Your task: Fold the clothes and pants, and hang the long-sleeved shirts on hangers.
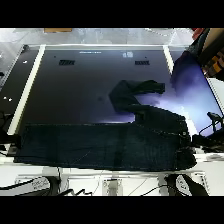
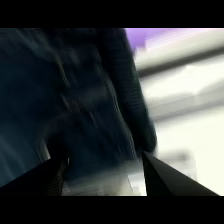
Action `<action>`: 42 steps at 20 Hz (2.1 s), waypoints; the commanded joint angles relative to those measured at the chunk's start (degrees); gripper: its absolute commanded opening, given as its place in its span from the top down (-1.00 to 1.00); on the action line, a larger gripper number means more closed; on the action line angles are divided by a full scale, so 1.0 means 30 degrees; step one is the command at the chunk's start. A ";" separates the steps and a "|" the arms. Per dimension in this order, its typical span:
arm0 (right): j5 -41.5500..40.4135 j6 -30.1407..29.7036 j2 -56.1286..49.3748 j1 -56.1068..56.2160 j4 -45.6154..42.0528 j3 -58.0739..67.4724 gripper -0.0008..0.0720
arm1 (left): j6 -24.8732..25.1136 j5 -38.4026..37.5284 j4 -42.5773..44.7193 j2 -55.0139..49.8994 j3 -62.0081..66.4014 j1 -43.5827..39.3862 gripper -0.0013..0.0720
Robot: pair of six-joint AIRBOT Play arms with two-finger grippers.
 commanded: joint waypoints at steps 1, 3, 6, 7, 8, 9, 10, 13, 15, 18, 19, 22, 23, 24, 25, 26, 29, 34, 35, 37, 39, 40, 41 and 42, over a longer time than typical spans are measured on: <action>-0.5100 0.0153 0.0000 0.0015 0.4335 0.0350 -0.47 | -0.0459 0.0437 -0.0044 0.0000 0.0503 -0.1268 -0.93; -0.8182 0.0146 -0.0015 0.0015 0.7002 0.0415 -0.47 | -0.0466 0.1020 -0.0051 0.0000 0.1341 -0.2616 -0.94; -1.0353 0.0044 -0.0452 0.0015 0.8408 0.0430 -0.47 | -0.0969 0.2790 -0.0605 0.0000 0.2965 -0.5202 -0.94; -1.0338 -0.0066 -0.0882 0.0109 0.8794 0.0430 -0.47 | -0.1268 0.3636 -0.1035 0.0000 0.3446 -0.6200 -0.94; -1.0295 -0.0095 -0.1341 0.0488 0.9005 0.0430 -0.47 | -0.1501 0.4488 -0.1370 0.0000 0.3825 -0.7184 -0.94; -1.0302 -0.0714 -0.1829 0.1282 0.9355 0.0430 -0.47 | -0.1719 0.5253 -0.1610 0.0000 0.4087 -0.8211 -0.94; -1.0426 -0.1902 -0.2317 0.2397 1.0025 0.0430 -0.47 | -0.1880 0.6076 -0.1668 0.0007 0.4284 -0.9369 -0.93; -1.1876 -0.3577 -0.3891 0.6878 1.0477 0.1005 -0.47 | -0.4029 0.8349 -0.1341 0.0007 0.4692 -1.1868 -0.93; -1.2415 -0.3555 -0.5625 1.0295 0.8779 0.2667 -0.47 | -0.6492 0.9238 -0.0816 0.0095 0.5166 -1.2298 -0.93; -1.2349 -0.3497 -0.9209 1.4615 0.5209 0.6878 -0.47 | -0.7031 0.9435 -0.0831 0.0656 0.5923 -1.1570 -0.93; -1.2218 -0.3519 -1.0469 1.5693 0.4539 0.8298 -0.47 | -0.7031 0.9435 -0.0831 0.0998 0.5989 -1.1176 -0.93; -1.1154 -0.6193 -1.4149 1.8608 0.2193 1.1912 -0.64 | -0.7031 0.9326 -0.0838 0.1792 0.5989 -1.0025 -0.93; -1.0848 -0.7497 -1.4943 1.9445 0.1712 1.2568 -0.64 | -0.7031 0.9289 -0.0838 0.1938 0.5989 -0.9719 -0.93; -1.0848 -0.8182 -1.5591 2.0210 0.1188 1.3056 -0.64 | -0.7031 0.9282 -0.0838 0.2018 0.5982 -0.9428 -0.93; -1.1140 -0.8211 -1.6043 2.0742 0.1042 1.3311 -0.64 | -0.7031 0.9282 -0.0831 0.2018 0.5982 -0.9216 -0.93; -1.1832 -0.8218 -1.6378 2.1121 0.0954 1.3347 -0.64 | -0.7038 0.9289 -0.0838 0.1989 0.5982 -0.9049 -0.93; -1.4120 -0.8393 -1.7121 2.1689 0.0765 1.3347 -0.64 | -0.7031 0.9289 -0.0831 0.1923 0.5982 -0.8881 -0.93; -1.3311 -0.8371 -1.7879 2.1631 0.0357 1.3347 -0.64 | -0.7031 0.9347 -0.0838 0.1923 0.5982 -0.8888 -0.93; -1.3318 -0.8371 -1.7945 2.1602 0.0036 1.3347 -0.64 | -0.7031 0.9347 -0.0838 0.1923 0.5982 -0.8888 -0.93; -1.3420 -0.8327 -1.7988 2.1303 -0.0189 1.3347 -0.64 | -0.7031 0.9347 -0.0831 0.1923 0.5982 -0.8888 -0.93; -1.3231 -0.8189 -1.7988 2.0779 -0.0182 1.3347 -0.64 | -0.7023 0.9369 -0.0823 0.1916 0.5982 -0.8881 -0.93; -1.2917 -0.7759 -1.8025 2.0487 -0.0182 1.3347 -0.64 | -0.7023 0.9406 -0.0823 0.1902 0.5982 -0.8888 -0.93; -1.2437 -0.7490 -1.8061 2.0269 -0.0175 1.3325 -0.64 | -0.7023 0.9449 -0.0831 0.1880 0.5982 -0.8888 -0.93; -1.1825 -0.7468 -1.8156 2.0101 -0.0160 1.3311 -0.64 | -0.7023 0.9457 -0.0831 0.1851 0.5982 -0.8888 -0.93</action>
